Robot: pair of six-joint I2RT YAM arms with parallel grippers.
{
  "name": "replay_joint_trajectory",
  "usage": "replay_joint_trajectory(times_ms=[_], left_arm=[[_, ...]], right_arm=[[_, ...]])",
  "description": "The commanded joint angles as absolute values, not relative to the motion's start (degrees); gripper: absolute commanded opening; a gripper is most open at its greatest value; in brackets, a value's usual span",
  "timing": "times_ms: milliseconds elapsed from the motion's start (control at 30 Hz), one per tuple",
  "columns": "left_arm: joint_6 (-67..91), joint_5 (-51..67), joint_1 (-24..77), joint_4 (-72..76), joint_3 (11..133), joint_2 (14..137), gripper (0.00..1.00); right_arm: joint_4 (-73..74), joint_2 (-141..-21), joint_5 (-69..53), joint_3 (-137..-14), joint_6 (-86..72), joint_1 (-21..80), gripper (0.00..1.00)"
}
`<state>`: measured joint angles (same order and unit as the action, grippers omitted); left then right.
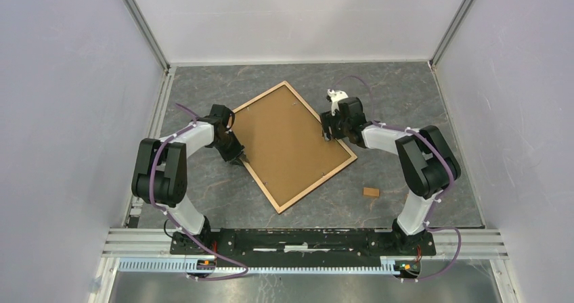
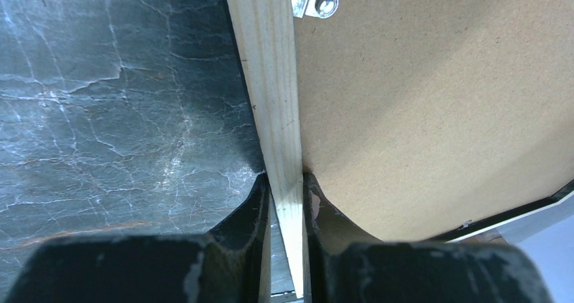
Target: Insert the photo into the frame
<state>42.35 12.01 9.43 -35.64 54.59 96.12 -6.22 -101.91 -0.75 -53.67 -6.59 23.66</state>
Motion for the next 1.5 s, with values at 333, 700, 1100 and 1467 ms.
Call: replay_joint_trajectory(times_ms=[333, 700, 1100, 1467], left_arm=[[36.83, 6.76, 9.31, -32.55, 53.79, 99.2, 0.02], [36.74, 6.22, 9.23, -32.82, 54.05, 99.53, 0.02], [36.51, 6.25, 9.26, -32.99, 53.8, 99.33, 0.02], [36.65, 6.3, 9.26, -32.91, 53.79, 99.4, 0.02]], right_arm=[[-1.86, -100.81, 4.19, -55.64, -6.1, 25.39, 0.74], [-0.09, -101.89, 4.36, -56.84, -5.54, 25.42, 0.74], [2.53, -105.53, 5.06, -60.15, -6.05, 25.46, 0.62], [3.94, -105.66, 7.91, -60.68, -7.33, 25.69, 0.43]])
